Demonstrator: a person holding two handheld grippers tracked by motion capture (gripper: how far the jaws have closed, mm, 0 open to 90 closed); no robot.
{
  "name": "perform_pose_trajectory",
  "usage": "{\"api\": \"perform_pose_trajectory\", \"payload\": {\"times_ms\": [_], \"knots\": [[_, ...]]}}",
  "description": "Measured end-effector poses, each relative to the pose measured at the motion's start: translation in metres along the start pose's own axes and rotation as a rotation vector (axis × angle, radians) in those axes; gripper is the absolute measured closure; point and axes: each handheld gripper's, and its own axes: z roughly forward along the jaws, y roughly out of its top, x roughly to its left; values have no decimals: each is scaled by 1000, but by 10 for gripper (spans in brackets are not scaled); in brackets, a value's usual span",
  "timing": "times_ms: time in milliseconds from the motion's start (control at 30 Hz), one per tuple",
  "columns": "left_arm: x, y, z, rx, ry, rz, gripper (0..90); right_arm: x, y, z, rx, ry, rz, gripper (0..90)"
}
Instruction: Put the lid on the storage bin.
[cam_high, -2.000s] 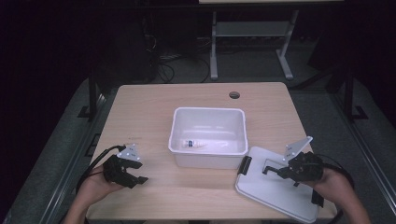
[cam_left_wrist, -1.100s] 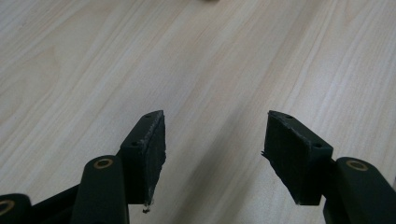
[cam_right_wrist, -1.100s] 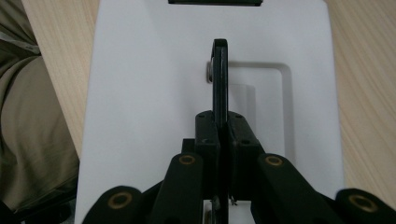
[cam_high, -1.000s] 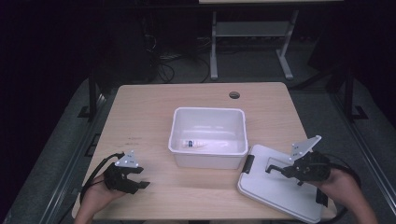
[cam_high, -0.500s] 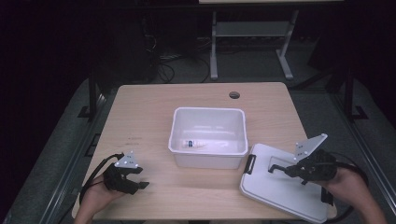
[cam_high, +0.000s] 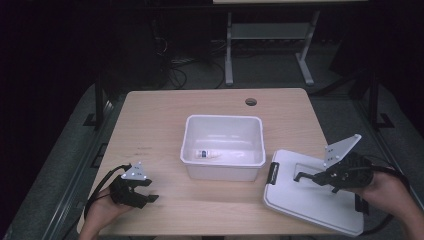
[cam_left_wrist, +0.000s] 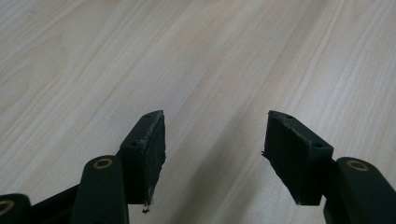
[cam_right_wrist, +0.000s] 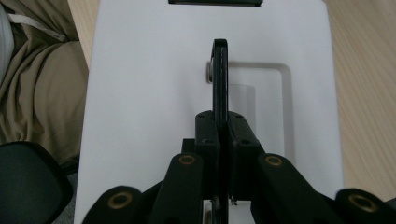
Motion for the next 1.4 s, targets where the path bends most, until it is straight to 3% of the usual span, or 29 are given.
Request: {"api": "perform_pose_trajectory", "payload": {"times_ms": [833, 1400], "knots": [[2, -2, -2, -5, -1, -13, 369, 1, 8, -47, -11, -39, -28, 845], [3, -3, -4, -18, -3, -17, 364, -6, 42, -71, -43, -52, -71, 845]]}}
